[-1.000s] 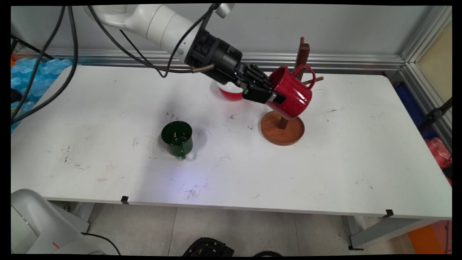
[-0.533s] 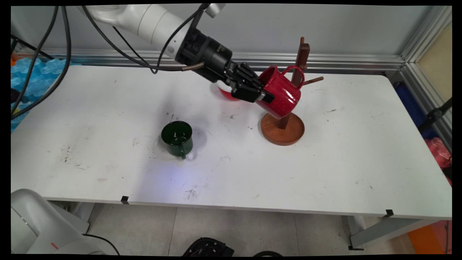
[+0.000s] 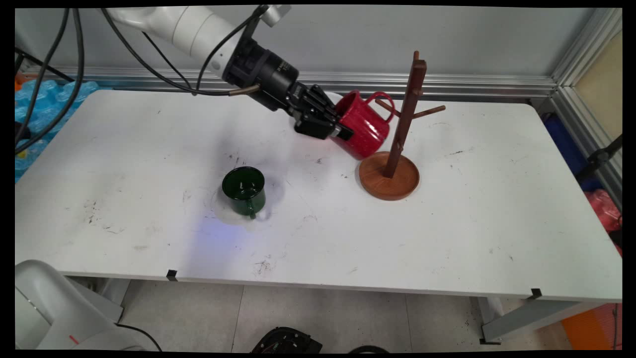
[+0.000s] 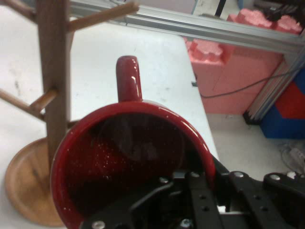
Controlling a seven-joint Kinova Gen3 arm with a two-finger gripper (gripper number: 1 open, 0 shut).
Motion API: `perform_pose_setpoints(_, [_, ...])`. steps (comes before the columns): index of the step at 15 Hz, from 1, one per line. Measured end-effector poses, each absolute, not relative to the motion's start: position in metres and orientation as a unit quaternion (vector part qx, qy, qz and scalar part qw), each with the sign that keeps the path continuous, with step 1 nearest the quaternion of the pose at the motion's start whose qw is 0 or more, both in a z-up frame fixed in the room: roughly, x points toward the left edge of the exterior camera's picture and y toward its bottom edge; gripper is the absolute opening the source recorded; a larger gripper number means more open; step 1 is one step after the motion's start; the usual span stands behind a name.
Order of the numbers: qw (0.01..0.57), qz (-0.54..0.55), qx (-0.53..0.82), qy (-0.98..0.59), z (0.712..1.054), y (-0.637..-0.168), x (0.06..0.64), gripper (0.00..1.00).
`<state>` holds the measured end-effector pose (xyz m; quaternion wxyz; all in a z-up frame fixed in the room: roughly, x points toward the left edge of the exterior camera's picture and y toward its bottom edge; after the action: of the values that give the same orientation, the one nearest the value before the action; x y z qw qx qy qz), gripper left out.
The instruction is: Place the picked object on the table
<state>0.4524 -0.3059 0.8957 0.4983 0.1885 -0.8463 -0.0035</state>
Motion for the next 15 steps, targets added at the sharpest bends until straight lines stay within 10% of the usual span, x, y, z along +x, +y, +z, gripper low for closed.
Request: perform_pose_setpoints(15, [0.453, 0.018, 0.167, -0.876, 0.88, -0.316, 0.505, 0.0])
